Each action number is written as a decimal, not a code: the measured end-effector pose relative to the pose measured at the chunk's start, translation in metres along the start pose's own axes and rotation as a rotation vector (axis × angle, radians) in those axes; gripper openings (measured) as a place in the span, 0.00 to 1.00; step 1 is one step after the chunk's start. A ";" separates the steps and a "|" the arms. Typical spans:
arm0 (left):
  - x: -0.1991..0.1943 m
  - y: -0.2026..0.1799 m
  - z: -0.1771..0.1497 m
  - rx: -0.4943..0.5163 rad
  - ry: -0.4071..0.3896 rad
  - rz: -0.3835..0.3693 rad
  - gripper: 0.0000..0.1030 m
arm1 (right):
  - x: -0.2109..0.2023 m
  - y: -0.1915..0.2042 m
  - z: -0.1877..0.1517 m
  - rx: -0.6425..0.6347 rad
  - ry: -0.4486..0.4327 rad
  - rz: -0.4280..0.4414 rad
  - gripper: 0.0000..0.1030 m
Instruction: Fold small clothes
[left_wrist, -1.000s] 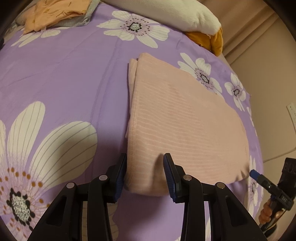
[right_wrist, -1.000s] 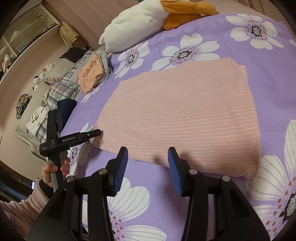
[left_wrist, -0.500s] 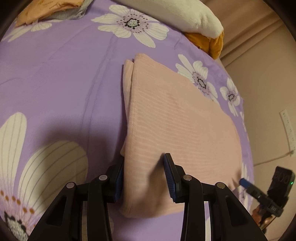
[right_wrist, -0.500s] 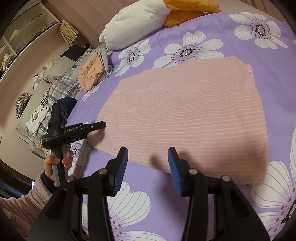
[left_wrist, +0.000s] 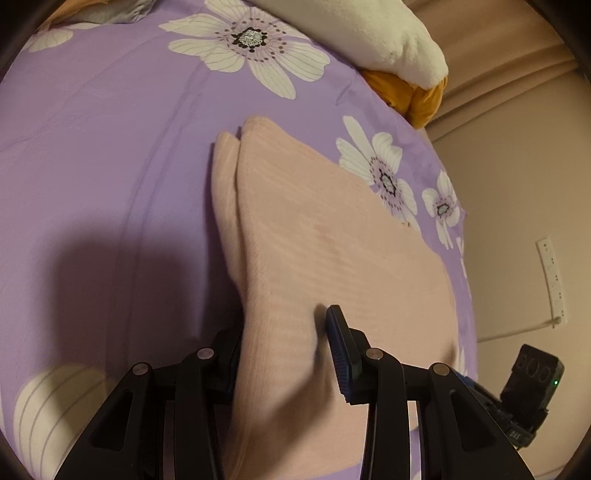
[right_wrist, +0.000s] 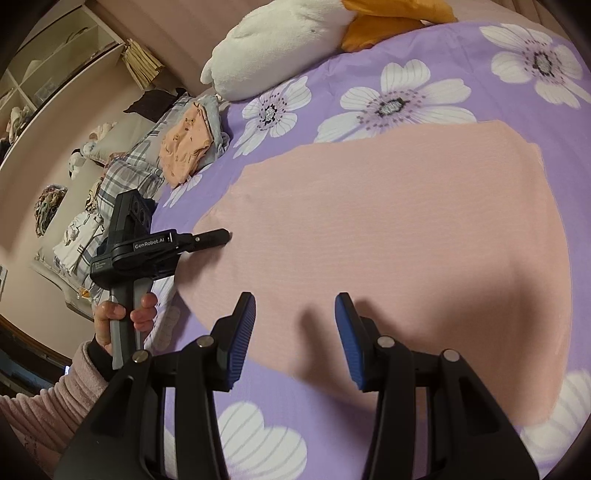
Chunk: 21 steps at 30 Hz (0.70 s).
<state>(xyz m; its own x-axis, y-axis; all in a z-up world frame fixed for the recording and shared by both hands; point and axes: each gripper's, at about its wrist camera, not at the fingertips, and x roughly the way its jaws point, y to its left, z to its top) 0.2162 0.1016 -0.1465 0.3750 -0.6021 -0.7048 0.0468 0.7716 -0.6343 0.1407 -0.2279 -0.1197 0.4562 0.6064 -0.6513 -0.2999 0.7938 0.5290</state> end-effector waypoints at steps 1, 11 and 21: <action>0.001 -0.001 0.002 -0.001 -0.001 0.000 0.36 | 0.004 0.001 0.006 -0.008 -0.005 -0.006 0.44; 0.003 -0.010 0.005 0.041 -0.022 0.071 0.27 | 0.058 0.002 0.080 -0.046 -0.028 -0.099 0.39; 0.004 -0.023 0.004 0.105 -0.029 0.150 0.25 | 0.119 -0.002 0.113 -0.060 0.080 -0.245 0.12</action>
<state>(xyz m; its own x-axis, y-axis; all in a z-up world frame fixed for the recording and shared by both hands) 0.2202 0.0823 -0.1340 0.4117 -0.4738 -0.7784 0.0841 0.8703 -0.4853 0.2906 -0.1628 -0.1368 0.4538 0.3957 -0.7984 -0.2387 0.9172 0.3190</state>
